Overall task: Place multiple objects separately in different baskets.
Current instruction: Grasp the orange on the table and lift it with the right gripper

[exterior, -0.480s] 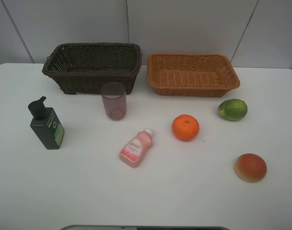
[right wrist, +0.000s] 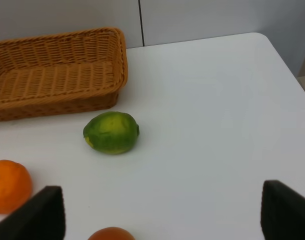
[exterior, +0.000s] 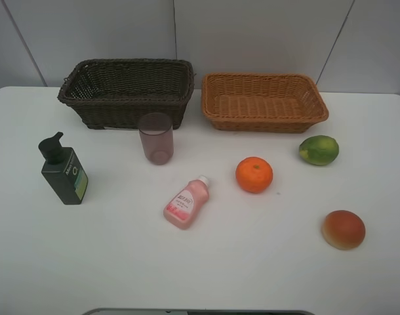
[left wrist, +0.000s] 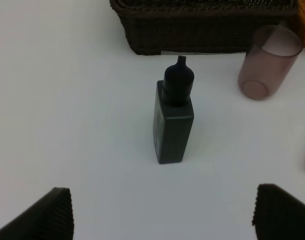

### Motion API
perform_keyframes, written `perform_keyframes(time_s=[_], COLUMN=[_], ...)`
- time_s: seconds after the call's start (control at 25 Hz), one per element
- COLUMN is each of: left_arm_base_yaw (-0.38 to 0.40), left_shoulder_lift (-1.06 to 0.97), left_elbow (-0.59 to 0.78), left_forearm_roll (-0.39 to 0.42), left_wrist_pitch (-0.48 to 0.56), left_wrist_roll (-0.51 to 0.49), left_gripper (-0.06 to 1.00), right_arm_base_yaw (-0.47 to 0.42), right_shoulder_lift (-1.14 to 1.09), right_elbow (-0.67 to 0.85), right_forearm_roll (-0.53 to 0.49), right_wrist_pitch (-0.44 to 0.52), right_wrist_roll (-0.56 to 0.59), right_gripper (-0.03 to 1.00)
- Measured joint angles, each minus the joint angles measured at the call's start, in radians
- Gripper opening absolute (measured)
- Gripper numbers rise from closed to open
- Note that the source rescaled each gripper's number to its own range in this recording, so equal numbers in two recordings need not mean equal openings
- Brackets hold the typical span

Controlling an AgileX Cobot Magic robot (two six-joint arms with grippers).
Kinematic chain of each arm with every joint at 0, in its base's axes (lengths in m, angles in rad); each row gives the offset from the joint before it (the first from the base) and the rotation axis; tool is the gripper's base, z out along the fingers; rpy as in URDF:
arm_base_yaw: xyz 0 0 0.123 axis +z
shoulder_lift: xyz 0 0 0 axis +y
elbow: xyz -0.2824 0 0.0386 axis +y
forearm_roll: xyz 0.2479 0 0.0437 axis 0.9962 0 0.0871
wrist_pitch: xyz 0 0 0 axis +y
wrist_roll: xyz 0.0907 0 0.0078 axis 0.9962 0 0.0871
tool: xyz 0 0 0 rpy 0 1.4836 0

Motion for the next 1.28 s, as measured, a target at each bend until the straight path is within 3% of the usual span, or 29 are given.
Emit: perform_keyframes(time_s=[0.96,1.28], left_arm_base_yaw=[0.000,0.000], left_shoulder_lift=[0.000,0.000], left_elbow=[0.000,0.000], left_forearm_roll=[0.000,0.000], left_wrist_pitch=[0.000,0.000], left_wrist_roll=[0.000,0.000], left_gripper=[0.92,0.92], right_arm_base_yaw=[0.000,0.000], right_shoulder_lift=[0.007,0.267], right_elbow=[0.000,-0.153], right_forearm_roll=[0.000,0.000], right_wrist_pitch=[0.000,0.001], right_wrist_roll=[0.000,0.000], right_gripper=[0.60,0.60])
